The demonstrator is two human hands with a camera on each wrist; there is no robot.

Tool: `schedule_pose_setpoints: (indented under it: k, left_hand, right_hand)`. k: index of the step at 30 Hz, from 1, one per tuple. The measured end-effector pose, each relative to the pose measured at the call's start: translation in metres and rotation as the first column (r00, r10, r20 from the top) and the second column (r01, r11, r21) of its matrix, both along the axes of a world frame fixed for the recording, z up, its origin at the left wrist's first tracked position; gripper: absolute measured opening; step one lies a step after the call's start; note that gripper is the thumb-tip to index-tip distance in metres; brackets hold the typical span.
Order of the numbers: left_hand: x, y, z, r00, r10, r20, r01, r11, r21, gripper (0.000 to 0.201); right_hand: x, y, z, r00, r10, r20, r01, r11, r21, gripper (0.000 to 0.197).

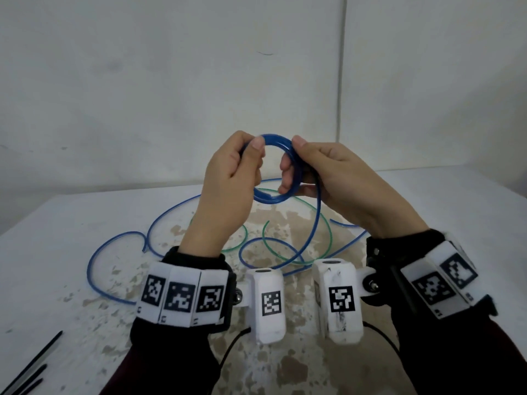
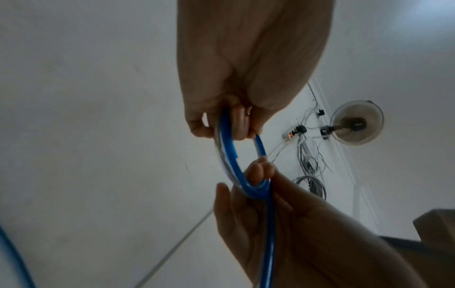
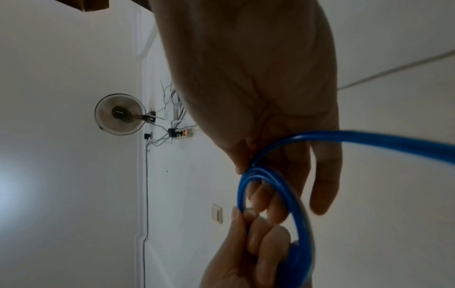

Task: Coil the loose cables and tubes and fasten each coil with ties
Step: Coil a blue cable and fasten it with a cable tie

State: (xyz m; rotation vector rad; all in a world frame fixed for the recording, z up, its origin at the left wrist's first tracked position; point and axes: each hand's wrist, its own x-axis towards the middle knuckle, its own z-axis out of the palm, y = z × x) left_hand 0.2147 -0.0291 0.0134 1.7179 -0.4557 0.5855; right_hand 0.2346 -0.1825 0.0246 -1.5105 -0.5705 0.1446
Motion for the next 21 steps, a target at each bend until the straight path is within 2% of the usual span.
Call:
schedule_pose_setpoints:
  k: [2,4,7,9,12,14,21]
  left_hand:
    - [-0.002,-0.004,0.003,0.998,-0.040,-0.037,0.037,0.995,-0.096,0.027]
    - [-0.004,-0.006,0.005,0.976,-0.172,-0.133,0.149,0.975,-0.166,0.026]
    - [-0.008,-0.004,0.006,0.912,-0.303,-0.276,0.294,0.953,-0.075,0.029]
    - [-0.009,-0.004,0.006,0.926,-0.278,-0.257,0.276,0.960,-0.043,0.030]
    - [-0.010,-0.006,0.008,0.973,-0.174,-0.150,0.156,0.980,-0.124,0.029]
    - [-0.010,-0.005,0.010,0.981,-0.139,-0.133,0.119,0.981,-0.151,0.029]
    - [-0.017,0.003,0.015,0.966,-0.161,-0.201,0.169,0.985,0.020,0.030]
  right_hand:
    - [0.000,-0.001,0.001,0.999,0.040,-0.036,-0.038,0.997,0.060,0.038]
    - [0.000,-0.003,0.003,0.999,0.035,-0.029,-0.033,0.998,0.055,0.037]
    - [-0.003,-0.005,0.002,0.999,0.041,0.017,-0.039,0.996,-0.078,0.038]
    - [-0.004,-0.003,0.002,0.999,0.038,0.009,-0.037,0.997,-0.070,0.038]
    - [-0.004,-0.001,0.004,0.999,0.030,-0.012,-0.030,0.999,0.020,0.040]
    - [-0.005,-0.004,0.006,0.999,0.044,-0.010,-0.044,0.999,0.026,0.039]
    - [-0.009,-0.015,0.012,0.991,-0.082,0.110,0.088,0.995,-0.053,0.036]
